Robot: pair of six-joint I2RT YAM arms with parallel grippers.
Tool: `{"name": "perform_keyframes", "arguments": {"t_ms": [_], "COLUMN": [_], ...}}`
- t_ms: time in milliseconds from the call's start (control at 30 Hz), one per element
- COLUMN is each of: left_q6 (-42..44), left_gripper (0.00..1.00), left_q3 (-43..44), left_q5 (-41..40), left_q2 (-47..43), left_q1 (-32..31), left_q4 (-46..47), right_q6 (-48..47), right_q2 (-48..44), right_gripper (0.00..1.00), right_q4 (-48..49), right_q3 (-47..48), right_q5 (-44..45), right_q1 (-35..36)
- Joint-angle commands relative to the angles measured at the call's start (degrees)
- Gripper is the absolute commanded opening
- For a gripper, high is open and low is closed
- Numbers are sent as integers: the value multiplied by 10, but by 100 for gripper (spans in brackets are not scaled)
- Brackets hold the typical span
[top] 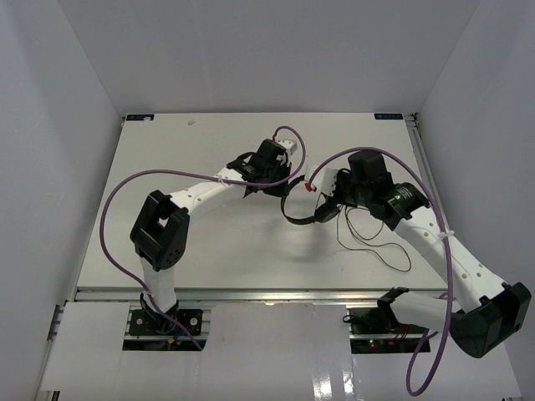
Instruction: Wrap the headphones
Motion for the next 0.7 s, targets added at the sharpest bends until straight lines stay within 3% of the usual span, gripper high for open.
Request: {"name": "perform_keyframes", "arguments": {"t_ms": [0, 333, 667], "left_q6": [26, 72, 97], "left_gripper": [0, 0, 0], "left_q3": [-36, -87, -125], "left_q5": [7, 44, 100], "left_q2": [-63, -118, -143], "left_q1": [-4, -6, -14], "left_q4": [13, 32, 50], "right_q6": [0, -9, 43], "right_q2": [-17, -27, 8], "right_gripper": [8, 8, 8], "right_q4": [46, 73, 88], "right_q3": [11, -36, -26], "right_q5": [9, -53, -158], "right_q1": [-24, -61, -88]}}
